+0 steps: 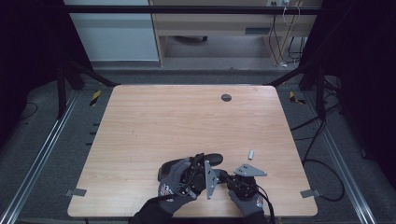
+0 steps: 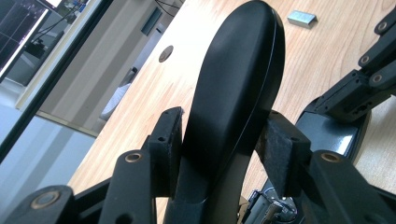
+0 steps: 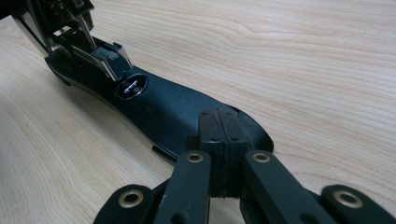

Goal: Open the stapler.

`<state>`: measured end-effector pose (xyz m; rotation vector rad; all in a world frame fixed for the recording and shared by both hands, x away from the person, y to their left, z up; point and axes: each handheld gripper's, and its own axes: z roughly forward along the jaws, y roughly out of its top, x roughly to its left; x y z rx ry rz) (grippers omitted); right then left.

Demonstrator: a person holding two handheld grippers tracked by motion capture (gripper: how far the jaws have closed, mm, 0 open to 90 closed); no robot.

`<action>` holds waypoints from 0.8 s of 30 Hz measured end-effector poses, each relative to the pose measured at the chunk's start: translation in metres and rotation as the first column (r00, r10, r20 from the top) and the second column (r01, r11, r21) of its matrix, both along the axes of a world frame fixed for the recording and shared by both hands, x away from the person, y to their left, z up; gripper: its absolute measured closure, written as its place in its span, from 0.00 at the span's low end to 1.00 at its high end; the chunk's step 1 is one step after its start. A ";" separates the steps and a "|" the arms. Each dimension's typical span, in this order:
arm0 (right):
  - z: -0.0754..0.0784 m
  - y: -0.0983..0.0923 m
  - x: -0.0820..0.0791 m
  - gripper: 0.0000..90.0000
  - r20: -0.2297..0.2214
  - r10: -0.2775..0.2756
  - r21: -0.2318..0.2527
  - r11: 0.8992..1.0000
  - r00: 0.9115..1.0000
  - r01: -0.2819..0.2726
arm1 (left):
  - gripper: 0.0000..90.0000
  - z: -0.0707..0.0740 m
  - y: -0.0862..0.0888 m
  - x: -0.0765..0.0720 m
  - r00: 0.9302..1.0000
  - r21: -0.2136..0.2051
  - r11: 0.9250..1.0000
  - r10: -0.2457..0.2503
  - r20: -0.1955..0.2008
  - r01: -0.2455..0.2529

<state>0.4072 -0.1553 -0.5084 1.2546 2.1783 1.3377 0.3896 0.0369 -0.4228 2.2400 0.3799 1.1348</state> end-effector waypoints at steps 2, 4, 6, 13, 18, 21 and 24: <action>0.000 -0.001 0.001 1.00 0.001 0.005 -0.001 1.000 1.000 -0.005 | 0.58 0.002 0.003 0.000 1.000 -0.025 1.000 0.001 -0.004 -0.001; 0.000 0.000 0.000 1.00 -0.010 -0.006 0.008 1.000 1.000 0.006 | 0.58 0.005 0.006 0.001 1.000 -0.044 0.999 0.002 -0.009 -0.002; 0.000 -0.001 0.000 1.00 -0.006 0.001 0.005 1.000 1.000 -0.001 | 0.58 0.008 0.010 0.001 1.000 -0.069 0.998 0.005 -0.015 -0.006; 0.000 -0.001 0.000 1.00 -0.006 0.006 0.006 1.000 1.000 -0.006 | 0.58 0.016 0.023 0.002 1.000 -0.145 0.989 0.005 -0.027 -0.009; 0.000 -0.001 0.001 1.00 -0.006 0.006 0.006 1.000 1.000 -0.006 | 0.58 0.019 0.029 0.002 0.999 -0.174 0.985 0.003 -0.032 -0.008; 0.000 -0.001 0.000 1.00 -0.008 0.007 0.007 1.000 1.000 -0.007 | 0.58 0.021 0.033 0.002 0.999 -0.198 0.980 0.004 -0.034 -0.010; 0.000 -0.001 0.001 1.00 -0.007 0.006 0.004 1.000 1.000 -0.006 | 0.58 0.023 0.037 0.003 0.999 -0.217 0.976 0.006 -0.039 -0.014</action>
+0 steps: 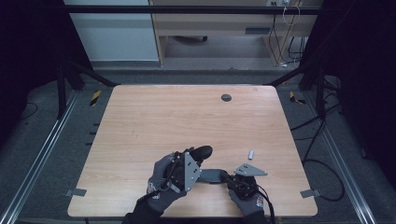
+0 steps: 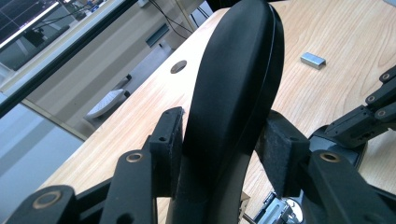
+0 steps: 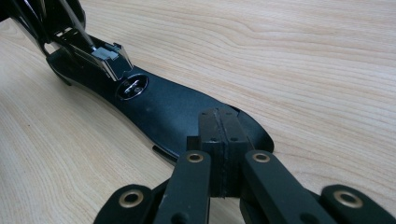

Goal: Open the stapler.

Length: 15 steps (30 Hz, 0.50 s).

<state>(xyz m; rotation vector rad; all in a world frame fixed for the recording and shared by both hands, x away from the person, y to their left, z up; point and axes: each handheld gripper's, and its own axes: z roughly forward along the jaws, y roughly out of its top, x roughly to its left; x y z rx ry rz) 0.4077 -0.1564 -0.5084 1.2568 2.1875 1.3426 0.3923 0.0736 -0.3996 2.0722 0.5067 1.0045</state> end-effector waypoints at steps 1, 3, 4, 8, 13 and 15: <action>0.000 0.000 0.000 1.00 -0.001 0.001 0.001 1.000 1.000 -0.001 | 0.58 0.000 0.001 0.000 1.000 -0.007 1.000 -0.001 -0.001 0.001; 0.000 0.000 0.000 1.00 0.000 0.000 -0.001 1.000 1.000 0.000 | 0.58 0.001 0.004 0.000 1.000 -0.022 1.000 0.000 -0.002 0.000; 0.000 0.000 0.000 1.00 0.000 0.000 -0.001 1.000 1.000 0.000 | 0.58 0.002 0.005 0.000 1.000 -0.029 1.000 0.001 -0.003 -0.001; 0.000 0.000 0.000 1.00 0.002 0.001 -0.004 1.000 1.000 -0.001 | 0.58 0.003 0.008 0.000 1.000 -0.048 0.999 0.001 -0.004 -0.002; 0.000 0.000 0.000 1.00 0.001 0.001 -0.003 1.000 1.000 -0.001 | 0.58 0.005 0.015 0.000 1.000 -0.083 0.997 -0.003 -0.007 0.002; 0.000 0.000 0.000 1.00 0.001 0.000 -0.002 1.000 1.000 0.000 | 0.58 0.006 0.019 0.001 1.000 -0.100 0.995 -0.002 -0.012 0.001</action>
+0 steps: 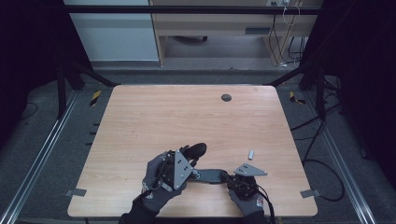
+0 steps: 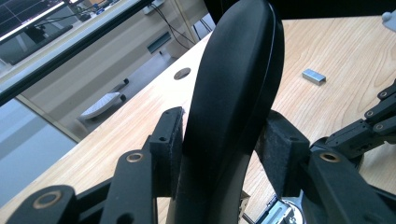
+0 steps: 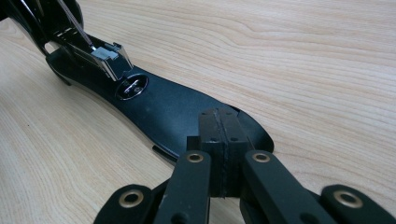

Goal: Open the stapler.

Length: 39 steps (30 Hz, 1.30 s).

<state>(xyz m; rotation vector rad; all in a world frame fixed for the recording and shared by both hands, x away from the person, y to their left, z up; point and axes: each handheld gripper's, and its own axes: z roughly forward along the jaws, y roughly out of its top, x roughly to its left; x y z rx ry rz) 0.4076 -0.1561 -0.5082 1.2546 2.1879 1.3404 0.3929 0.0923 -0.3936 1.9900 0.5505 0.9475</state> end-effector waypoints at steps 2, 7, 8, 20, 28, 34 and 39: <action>0.000 0.000 0.000 1.00 0.001 -0.002 -0.001 1.000 1.000 0.002 | 0.58 0.001 0.003 0.000 1.000 -0.013 1.000 0.001 -0.001 -0.001; 0.000 0.001 0.000 1.00 -0.001 -0.005 -0.004 1.000 1.000 0.005 | 0.58 0.002 0.007 0.001 1.000 -0.037 0.999 0.002 -0.003 -0.002; 0.000 0.001 0.000 1.00 0.005 -0.004 -0.008 1.000 1.000 0.004 | 0.58 0.002 0.008 0.001 1.000 -0.041 0.999 0.002 -0.004 -0.002; 0.001 0.001 0.000 1.00 0.002 -0.004 -0.012 1.000 1.000 0.004 | 0.59 0.002 0.013 -0.001 1.000 -0.080 0.997 0.019 0.004 -0.019; 0.001 0.001 0.000 1.00 -0.001 -0.004 -0.012 1.000 1.000 0.004 | 0.60 0.004 0.020 -0.002 1.000 -0.104 0.994 0.030 0.008 -0.029; 0.001 0.001 0.000 1.00 -0.003 -0.004 -0.008 1.000 1.000 0.004 | 0.61 0.006 0.030 -0.002 0.999 -0.127 0.991 0.041 0.015 -0.039; 0.001 0.002 0.000 1.00 -0.004 -0.007 -0.008 1.000 1.000 0.007 | 0.62 0.009 0.042 -0.003 0.999 -0.158 0.986 0.048 0.011 -0.046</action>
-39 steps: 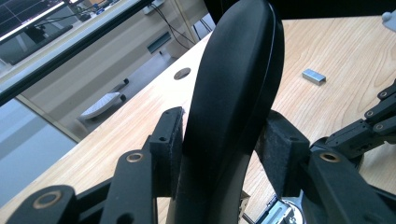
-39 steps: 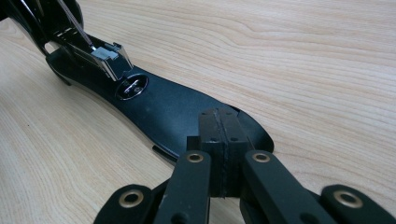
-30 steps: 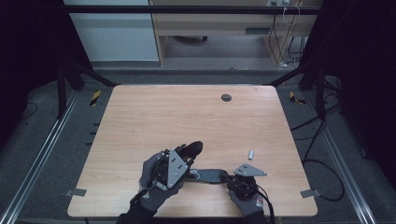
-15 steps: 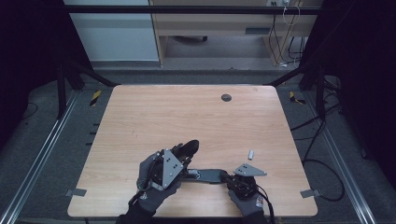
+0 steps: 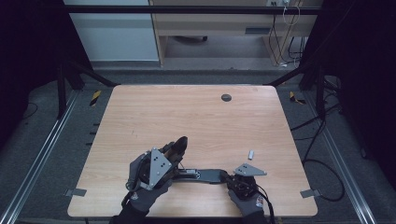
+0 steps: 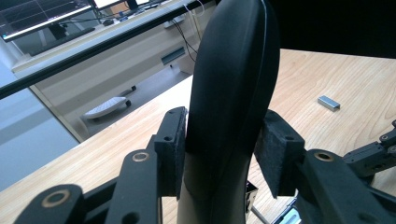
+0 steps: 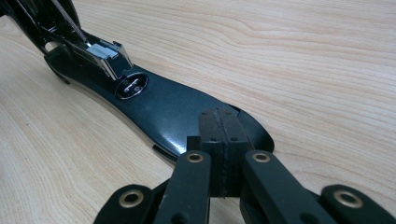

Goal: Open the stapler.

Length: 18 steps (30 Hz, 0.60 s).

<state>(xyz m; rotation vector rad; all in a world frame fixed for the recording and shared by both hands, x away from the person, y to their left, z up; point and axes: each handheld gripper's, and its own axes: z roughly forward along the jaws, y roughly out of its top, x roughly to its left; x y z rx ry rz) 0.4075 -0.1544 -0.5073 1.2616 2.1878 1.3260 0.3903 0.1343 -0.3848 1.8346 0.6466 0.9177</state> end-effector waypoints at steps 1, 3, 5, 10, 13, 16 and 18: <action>0.000 0.000 0.000 1.00 -0.001 0.000 0.000 1.000 1.000 0.000 | 0.62 0.000 0.002 0.000 1.000 -0.002 1.000 0.003 0.001 -0.003; 0.000 0.000 0.000 1.00 0.002 0.003 -0.002 1.000 1.000 -0.003 | 0.63 0.001 0.005 0.000 1.000 -0.016 1.000 0.008 0.002 -0.008; 0.000 0.000 0.000 1.00 0.001 0.003 -0.001 1.000 1.000 -0.003 | 0.63 0.001 0.009 0.000 1.000 -0.023 1.000 0.011 0.003 -0.011; 0.000 0.000 0.000 1.00 -0.001 0.003 -0.002 1.000 1.000 -0.003 | 0.64 0.001 0.017 -0.001 1.000 -0.046 0.999 0.020 0.002 -0.020; 0.000 0.000 0.000 1.00 -0.002 0.003 -0.002 1.000 1.000 -0.003 | 0.65 0.002 0.024 -0.002 0.999 -0.061 0.998 0.033 0.005 -0.033; 0.000 0.000 0.000 1.00 -0.004 0.003 0.001 1.000 1.000 -0.003 | 0.65 0.003 0.032 -0.003 0.999 -0.081 0.996 0.044 -0.001 -0.044; 0.000 0.000 0.000 1.00 -0.005 0.003 0.001 1.000 1.000 -0.003 | 0.65 0.003 0.037 -0.002 0.999 -0.097 0.994 0.041 -0.007 -0.042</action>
